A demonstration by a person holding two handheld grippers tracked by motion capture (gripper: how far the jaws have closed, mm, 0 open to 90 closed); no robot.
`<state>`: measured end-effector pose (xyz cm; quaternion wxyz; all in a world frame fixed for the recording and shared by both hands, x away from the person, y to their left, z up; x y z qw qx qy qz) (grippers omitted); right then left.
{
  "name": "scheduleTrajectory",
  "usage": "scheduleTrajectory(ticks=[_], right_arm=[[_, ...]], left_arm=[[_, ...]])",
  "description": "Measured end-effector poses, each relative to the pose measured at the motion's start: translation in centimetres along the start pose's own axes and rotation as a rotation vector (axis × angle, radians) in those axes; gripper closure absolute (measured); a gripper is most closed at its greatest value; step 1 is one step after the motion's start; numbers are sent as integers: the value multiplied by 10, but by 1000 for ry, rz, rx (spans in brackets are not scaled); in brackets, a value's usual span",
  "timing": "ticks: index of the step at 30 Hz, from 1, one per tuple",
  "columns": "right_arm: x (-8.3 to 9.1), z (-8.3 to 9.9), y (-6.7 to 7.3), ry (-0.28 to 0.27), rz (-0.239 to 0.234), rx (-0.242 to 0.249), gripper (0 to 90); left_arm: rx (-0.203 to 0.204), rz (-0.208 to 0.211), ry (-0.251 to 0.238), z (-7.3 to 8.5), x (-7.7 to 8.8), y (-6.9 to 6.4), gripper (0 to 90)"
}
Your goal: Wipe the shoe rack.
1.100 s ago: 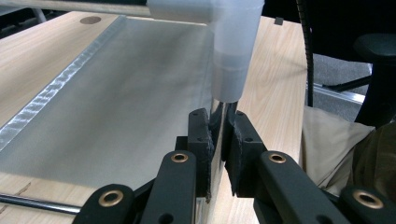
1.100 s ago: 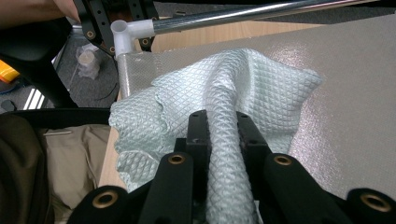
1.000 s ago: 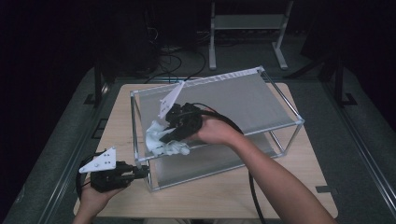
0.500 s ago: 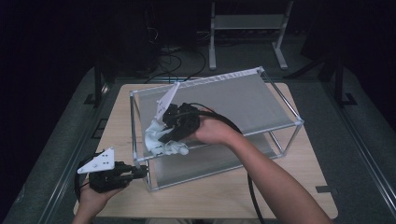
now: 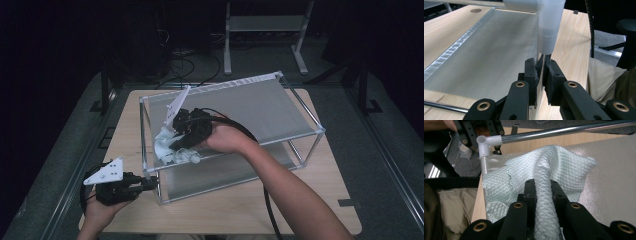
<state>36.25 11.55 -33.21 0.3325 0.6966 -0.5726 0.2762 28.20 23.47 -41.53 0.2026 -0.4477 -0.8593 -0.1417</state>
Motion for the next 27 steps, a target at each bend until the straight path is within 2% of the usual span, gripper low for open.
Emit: scheduleTrajectory(ticks=[1,4,6,10,12,14,16,19,21,22,24,27], right_arm=[[-2,-2,1,-2,5,8,783],[-8,-8,5,-22,-19,21,783],[-4,-3,4,-28,-35,0,783],[9,12,-4,-33,-7,-40,783],[3,6,-3,-29,7,-27,784],[-5,-4,-2,-31,-2,-12,784],[-6,-7,-3,-17,0,-4,783],[5,6,-8,21,29,-15,783],[15,16,-15,23,63,-53,784],[15,16,-15,11,62,-64,784],[9,10,-14,-3,57,-54,784],[-10,-13,-11,-28,13,-25,783]], left_arm=[[-2,-1,-4,0,0,0,810],[-2,0,-3,0,1,0,810],[-4,-4,-2,1,1,0,811],[0,-9,-2,0,0,1,811],[5,-6,-4,0,0,1,811],[5,-13,-3,0,0,2,811],[10,-18,-3,1,0,4,810],[12,-20,-7,1,0,6,810],[14,-23,-9,0,-1,7,810],[15,-21,-9,0,-1,8,810],[15,-20,-10,0,-2,8,810],[14,-20,-9,0,-2,10,810]])
Point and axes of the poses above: each handheld gripper's, and its own axes: x roughly backward along the jaws, z roughly out of its underside, y roughly to its left, the point moved 9 cm from there along -x, roughly forward along the jaws, and after that the axes turned 13 degrees about -z, right-handed, at the moved point
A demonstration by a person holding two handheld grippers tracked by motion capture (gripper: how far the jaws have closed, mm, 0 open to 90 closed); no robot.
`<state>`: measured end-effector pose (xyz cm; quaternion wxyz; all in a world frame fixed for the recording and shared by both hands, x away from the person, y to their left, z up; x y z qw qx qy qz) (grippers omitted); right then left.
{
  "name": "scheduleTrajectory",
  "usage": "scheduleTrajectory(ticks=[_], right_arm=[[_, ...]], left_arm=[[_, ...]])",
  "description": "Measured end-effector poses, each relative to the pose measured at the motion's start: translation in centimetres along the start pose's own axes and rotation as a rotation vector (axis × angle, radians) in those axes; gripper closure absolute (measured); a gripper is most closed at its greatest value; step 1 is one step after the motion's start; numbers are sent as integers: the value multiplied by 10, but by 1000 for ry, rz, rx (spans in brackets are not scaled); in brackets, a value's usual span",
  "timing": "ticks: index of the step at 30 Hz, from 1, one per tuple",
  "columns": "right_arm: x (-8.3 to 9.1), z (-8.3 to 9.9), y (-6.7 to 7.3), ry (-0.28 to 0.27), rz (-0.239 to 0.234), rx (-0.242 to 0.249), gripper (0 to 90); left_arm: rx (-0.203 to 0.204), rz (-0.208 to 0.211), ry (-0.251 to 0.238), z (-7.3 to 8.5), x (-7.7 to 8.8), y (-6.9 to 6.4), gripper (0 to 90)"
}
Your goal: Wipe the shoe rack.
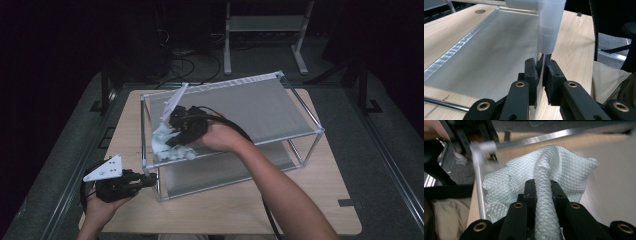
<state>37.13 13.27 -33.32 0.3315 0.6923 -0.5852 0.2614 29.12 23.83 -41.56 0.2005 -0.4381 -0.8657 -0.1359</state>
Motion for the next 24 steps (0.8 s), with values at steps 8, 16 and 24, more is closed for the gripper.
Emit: scheduleTrajectory(ticks=[8,16,24], right_arm=[[10,12,-9,2,24,-39,783],[-8,-10,-7,8,16,-12,783],[-16,-21,4,-27,-27,-12,783]], left_arm=[[7,3,-2,0,-1,3,809],[11,-11,-9,1,0,7,810],[11,-14,-9,0,-1,7,810]])
Point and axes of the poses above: each handheld gripper's, and its own axes: x roughly backward along the jaws, z roughly out of its underside, y roughly to its left, the point moved 9 cm from there along -x, roughly forward along the jaws, and after that the axes turned 13 degrees about -z, right-handed, at the moved point
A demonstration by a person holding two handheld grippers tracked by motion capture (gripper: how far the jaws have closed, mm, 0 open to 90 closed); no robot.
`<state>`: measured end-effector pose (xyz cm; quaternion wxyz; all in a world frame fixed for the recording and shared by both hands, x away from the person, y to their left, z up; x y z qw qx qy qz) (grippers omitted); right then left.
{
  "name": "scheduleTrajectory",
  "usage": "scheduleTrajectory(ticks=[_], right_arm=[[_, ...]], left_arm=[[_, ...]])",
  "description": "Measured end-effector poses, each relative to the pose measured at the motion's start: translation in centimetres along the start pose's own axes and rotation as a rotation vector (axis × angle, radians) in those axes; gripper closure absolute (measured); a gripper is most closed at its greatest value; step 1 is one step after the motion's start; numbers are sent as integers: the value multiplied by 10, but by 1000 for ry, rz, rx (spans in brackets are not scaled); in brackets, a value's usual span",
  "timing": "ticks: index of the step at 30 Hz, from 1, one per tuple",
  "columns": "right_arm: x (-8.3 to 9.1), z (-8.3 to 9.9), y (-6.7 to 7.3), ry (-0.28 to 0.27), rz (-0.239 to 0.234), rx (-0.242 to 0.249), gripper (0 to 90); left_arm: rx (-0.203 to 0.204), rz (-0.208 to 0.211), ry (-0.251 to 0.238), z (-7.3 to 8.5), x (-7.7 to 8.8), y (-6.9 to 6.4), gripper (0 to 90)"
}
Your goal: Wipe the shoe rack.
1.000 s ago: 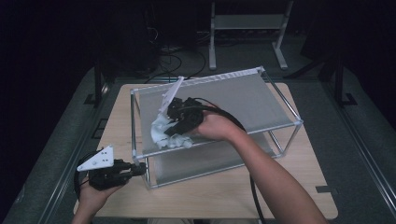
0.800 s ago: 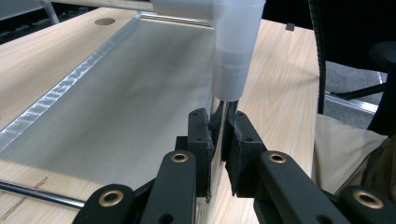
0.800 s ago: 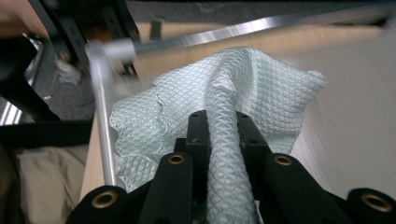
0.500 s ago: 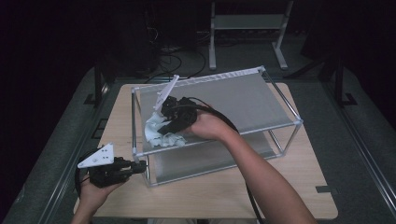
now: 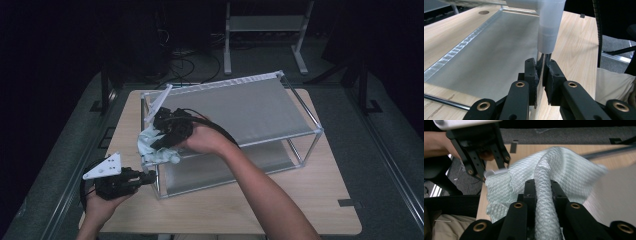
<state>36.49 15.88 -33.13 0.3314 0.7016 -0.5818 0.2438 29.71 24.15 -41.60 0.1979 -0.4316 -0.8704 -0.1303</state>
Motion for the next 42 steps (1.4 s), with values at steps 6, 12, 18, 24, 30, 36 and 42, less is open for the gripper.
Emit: scheduleTrajectory(ticks=[6,12,18,24,30,36,42], right_arm=[[12,12,-10,30,52,-12,784],[36,40,-10,34,84,-46,784],[60,66,-12,38,113,-88,784],[40,46,-7,19,82,-31,784],[56,62,-15,61,121,-66,784],[42,48,-15,28,101,-47,783],[63,71,-17,51,133,-83,783]], left_arm=[[15,-5,-9,1,1,2,809],[22,-8,-10,1,1,2,808],[22,-13,-4,2,2,4,809],[30,-36,-2,6,10,12,809],[51,-39,-13,9,13,17,805],[51,-49,-9,10,17,19,805],[56,-45,-15,10,16,18,804]])
Point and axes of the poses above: each handheld gripper's, and its own axes: x roughly backward along the jaws, z roughly out of its underside, y roughly to its left, the point moved 9 cm from there along -x, roughly forward along the jaws, and after that the axes turned 13 degrees about -z, right-handed, at the moved point
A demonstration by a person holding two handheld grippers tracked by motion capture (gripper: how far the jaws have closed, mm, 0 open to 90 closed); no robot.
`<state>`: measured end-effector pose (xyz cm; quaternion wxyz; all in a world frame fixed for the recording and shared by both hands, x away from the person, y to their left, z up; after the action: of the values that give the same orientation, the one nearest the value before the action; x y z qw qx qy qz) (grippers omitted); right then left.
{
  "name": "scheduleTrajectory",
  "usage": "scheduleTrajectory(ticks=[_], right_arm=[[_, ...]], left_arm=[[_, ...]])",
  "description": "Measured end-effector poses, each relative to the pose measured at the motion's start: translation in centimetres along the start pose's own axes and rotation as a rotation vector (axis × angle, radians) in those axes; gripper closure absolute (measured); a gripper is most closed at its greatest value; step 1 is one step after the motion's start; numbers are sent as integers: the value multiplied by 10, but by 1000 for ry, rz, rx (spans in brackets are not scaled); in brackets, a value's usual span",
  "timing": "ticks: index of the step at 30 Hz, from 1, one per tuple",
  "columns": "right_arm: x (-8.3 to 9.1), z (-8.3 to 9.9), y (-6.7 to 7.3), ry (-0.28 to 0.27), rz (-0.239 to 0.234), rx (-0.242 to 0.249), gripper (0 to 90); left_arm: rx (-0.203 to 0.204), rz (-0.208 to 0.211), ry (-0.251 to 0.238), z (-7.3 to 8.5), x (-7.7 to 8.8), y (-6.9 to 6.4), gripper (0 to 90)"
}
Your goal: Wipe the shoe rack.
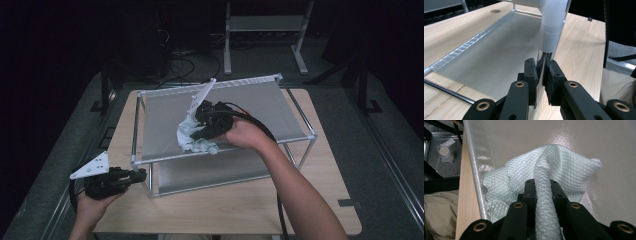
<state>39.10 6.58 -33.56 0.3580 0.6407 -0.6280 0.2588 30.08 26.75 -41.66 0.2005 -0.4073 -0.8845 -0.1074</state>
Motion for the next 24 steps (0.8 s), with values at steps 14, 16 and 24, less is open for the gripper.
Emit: scheduleTrajectory(ticks=[14,16,24], right_arm=[[0,-1,0,7,7,2,783],[-4,-5,2,2,0,13,783],[1,2,-1,5,-3,-7,783]], left_arm=[[5,-7,-1,1,2,2,803],[2,-17,1,1,2,2,803],[4,-5,3,1,2,2,803]])
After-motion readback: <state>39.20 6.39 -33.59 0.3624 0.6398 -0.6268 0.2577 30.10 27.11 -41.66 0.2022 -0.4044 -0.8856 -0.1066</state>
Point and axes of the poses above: each handheld gripper's, and its own axes: x roughly backward along the jaws, z roughly out of its underside, y roughly to its left, the point moved 9 cm from there along -x, roughly forward along the jaws, and after that the axes turned 13 degrees about -z, right-handed, at the moved point
